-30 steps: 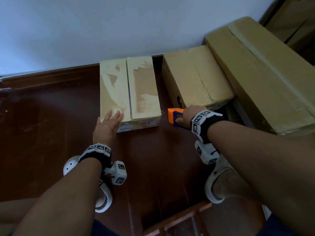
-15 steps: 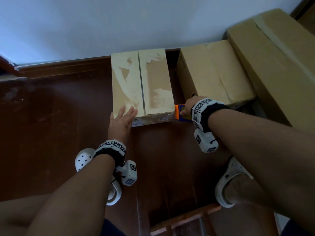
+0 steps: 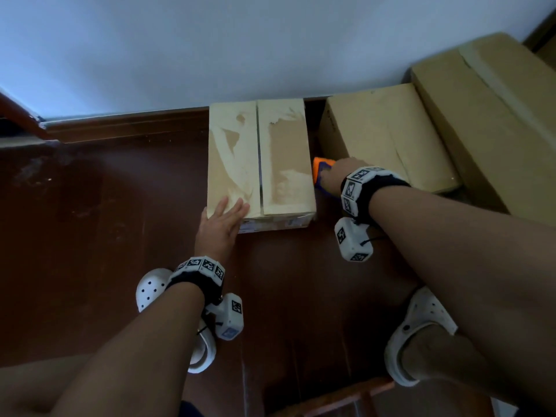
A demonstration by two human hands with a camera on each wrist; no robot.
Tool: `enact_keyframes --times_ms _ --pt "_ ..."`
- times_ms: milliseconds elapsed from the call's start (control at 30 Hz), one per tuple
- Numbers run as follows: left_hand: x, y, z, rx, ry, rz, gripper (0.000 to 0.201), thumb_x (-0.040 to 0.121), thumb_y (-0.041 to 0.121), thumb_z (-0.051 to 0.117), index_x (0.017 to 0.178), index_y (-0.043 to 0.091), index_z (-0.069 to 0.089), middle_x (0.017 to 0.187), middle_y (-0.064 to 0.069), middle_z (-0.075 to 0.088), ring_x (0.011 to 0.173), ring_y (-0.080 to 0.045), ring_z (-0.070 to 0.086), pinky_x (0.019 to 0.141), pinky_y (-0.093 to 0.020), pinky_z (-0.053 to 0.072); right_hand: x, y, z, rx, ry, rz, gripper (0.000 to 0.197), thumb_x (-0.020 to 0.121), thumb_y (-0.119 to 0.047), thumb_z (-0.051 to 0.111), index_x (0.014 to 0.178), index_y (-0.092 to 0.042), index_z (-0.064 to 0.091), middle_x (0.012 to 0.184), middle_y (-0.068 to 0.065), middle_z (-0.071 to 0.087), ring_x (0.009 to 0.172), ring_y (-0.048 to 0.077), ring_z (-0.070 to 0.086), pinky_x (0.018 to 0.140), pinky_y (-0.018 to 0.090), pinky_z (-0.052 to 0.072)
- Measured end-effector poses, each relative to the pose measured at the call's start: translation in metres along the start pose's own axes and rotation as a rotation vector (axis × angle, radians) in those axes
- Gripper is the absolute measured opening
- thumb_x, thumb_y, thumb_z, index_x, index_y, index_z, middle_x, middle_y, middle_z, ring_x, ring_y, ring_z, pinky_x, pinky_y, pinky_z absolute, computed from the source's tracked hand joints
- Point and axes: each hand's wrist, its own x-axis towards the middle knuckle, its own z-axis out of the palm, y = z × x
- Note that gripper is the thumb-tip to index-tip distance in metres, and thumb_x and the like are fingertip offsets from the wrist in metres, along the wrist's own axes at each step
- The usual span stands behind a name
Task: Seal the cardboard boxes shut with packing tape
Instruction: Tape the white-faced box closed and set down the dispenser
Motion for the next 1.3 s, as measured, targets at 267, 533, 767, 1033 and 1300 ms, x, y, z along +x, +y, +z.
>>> enact_keyframes --times_ms 267,533,767,1033,1300 --pt "0.000 0.005 -0.004 -0.028 0.022 0.001 0.039 0.100 0.028 0.050 0.138 0.037 0.049 0.145 0.016 0.044 0.144 -0.013 0.028 0.117 -0.053 0.018 -0.003 -0.031 0.006 0.051 0.519 -0.314 0.050 0.096 -0.027 0.045 0.138 -0.005 0.030 0.115 0.012 0.061 0.113 0.033 0.050 0.105 0.049 0.024" --pt "0.003 0.004 -0.011 0.007 -0.068 -0.006 0.045 0.099 0.022 0.050 0.141 0.037 0.046 0.149 0.018 0.039 0.146 -0.011 0.021 0.117 -0.052 0.020 0.007 -0.063 0.032 0.046 0.457 -0.466 0.047 0.092 -0.043 0.054 0.128 -0.016 0.043 0.121 0.008 0.057 0.121 0.031 0.042 0.103 0.047 0.025" --pt "0.006 0.005 -0.014 0.045 -0.120 -0.018 0.046 0.100 0.022 0.047 0.143 0.038 0.041 0.151 0.019 0.035 0.147 -0.011 0.017 0.117 -0.053 0.019 -0.015 -0.033 0.036 0.219 0.685 -0.643 0.018 0.089 -0.014 0.057 0.106 -0.008 0.057 0.109 0.013 0.052 0.097 0.032 0.052 0.078 0.041 0.041" --pt "-0.014 0.024 -0.016 0.207 -0.198 0.039 0.064 0.100 0.017 0.046 0.154 0.030 0.014 0.161 0.010 0.012 0.148 -0.018 0.013 0.113 -0.053 0.029 -0.047 -0.035 0.097 -0.030 0.390 -0.952 0.051 0.084 -0.002 0.057 0.134 -0.011 0.051 0.137 0.008 0.051 0.125 0.027 0.046 0.101 0.036 0.036" --pt "-0.014 0.017 -0.007 0.323 -0.287 0.105 0.072 0.095 0.012 0.052 0.153 0.034 0.016 0.163 0.002 0.006 0.149 -0.026 0.005 0.112 -0.058 0.021 -0.051 -0.025 0.146 -0.360 0.353 -0.892 0.066 0.099 -0.016 0.035 0.153 -0.009 -0.003 0.161 0.007 -0.007 0.148 0.026 -0.003 0.119 0.039 0.004"
